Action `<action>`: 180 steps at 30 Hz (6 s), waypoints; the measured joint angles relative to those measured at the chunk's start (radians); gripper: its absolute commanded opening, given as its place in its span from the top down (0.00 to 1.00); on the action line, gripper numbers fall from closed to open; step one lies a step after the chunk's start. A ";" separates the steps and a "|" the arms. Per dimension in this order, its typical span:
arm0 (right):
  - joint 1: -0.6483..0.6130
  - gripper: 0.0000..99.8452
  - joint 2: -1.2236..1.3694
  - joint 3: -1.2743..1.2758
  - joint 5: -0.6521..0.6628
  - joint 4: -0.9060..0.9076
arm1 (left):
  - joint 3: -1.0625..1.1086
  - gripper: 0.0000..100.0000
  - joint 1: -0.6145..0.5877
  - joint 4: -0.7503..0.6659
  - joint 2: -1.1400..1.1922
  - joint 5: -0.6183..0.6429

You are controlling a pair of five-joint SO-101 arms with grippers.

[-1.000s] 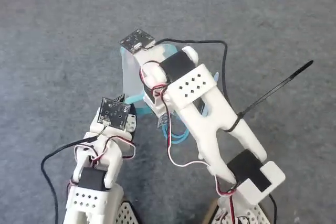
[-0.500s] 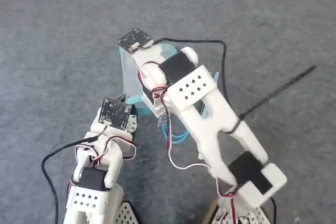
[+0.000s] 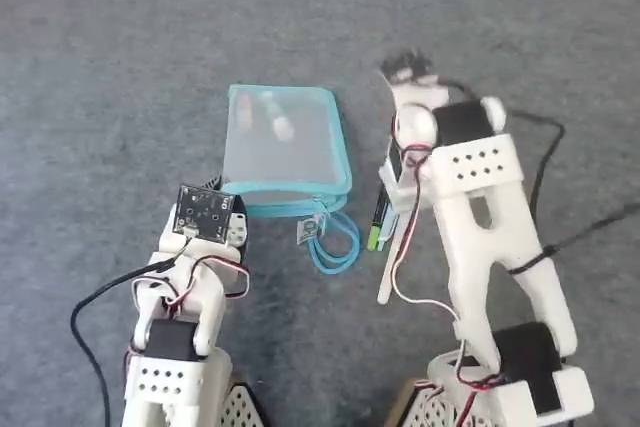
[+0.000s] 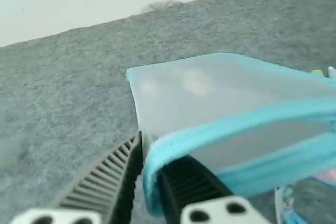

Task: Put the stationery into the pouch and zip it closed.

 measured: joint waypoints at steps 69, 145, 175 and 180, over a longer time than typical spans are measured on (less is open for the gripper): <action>0.198 0.76 0.295 0.232 0.186 -0.520 | 0.000 0.99 -0.002 0.000 0.000 -0.003; -0.388 0.99 -0.428 0.273 0.229 0.132 | 0.000 0.99 -0.029 -0.009 0.000 -0.003; -0.377 0.99 -0.532 0.138 0.348 0.141 | 0.000 0.99 -0.029 -0.011 0.000 -0.003; -0.377 0.99 -0.552 0.138 0.322 0.141 | 0.000 0.99 -0.029 -0.011 0.000 -0.003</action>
